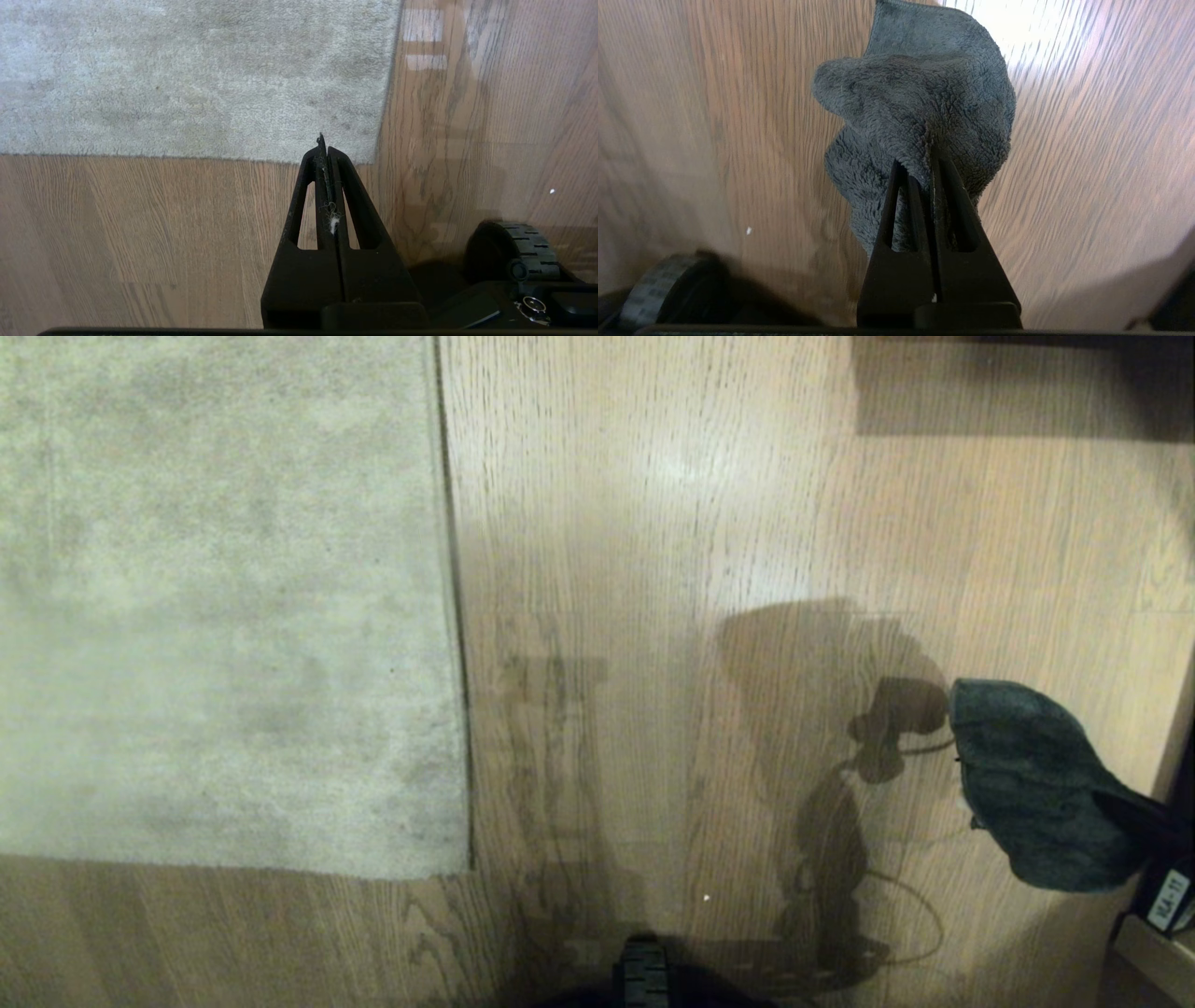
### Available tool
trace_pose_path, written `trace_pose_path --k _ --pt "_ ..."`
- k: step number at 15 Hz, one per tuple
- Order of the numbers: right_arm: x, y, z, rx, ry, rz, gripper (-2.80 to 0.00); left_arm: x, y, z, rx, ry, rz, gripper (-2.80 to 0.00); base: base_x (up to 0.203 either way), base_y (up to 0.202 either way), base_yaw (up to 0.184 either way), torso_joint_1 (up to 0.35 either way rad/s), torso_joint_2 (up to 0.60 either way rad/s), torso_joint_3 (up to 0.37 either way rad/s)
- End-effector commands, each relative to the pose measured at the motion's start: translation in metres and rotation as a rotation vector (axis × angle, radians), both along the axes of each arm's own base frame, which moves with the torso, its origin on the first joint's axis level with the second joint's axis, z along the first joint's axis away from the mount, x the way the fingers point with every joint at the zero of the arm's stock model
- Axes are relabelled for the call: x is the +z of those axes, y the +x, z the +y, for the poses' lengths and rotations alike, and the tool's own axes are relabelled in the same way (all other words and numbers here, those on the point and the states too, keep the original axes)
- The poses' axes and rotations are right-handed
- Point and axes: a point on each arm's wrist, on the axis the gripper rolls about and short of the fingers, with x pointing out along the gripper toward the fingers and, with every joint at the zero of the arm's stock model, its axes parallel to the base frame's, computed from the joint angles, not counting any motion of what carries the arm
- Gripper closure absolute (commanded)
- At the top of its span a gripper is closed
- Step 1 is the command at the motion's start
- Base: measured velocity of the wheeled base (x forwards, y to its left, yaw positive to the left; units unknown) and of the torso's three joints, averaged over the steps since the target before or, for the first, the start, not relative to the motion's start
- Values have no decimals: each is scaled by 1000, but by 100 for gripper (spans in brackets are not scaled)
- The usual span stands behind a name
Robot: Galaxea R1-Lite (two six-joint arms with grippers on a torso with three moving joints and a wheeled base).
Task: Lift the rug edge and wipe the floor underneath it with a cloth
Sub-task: Pick up the rag
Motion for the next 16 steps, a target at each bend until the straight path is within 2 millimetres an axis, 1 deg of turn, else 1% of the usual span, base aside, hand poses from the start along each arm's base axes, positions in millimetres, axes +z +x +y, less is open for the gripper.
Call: trace_pose_path --k 1,8,10,14,16 --pt "2 -12 3 3 -4 -12 0 0 0 0 0 0 0 0 0 0 0 0 0 0" --pt "-6 -42 10 2 12 47 0 0 0 0 0 0 0 0 0 0 0 0 0 0" --pt "-9 -55 13 2 16 55 0 0 0 0 0 0 0 0 0 0 0 0 0 0" --pt "-20 -83 20 1 20 55 0 0 0 0 0 0 0 0 0 0 0 0 0 0" --pt "-29 -91 21 2 22 97 0 0 0 0 0 0 0 0 0 0 0 0 0 0"
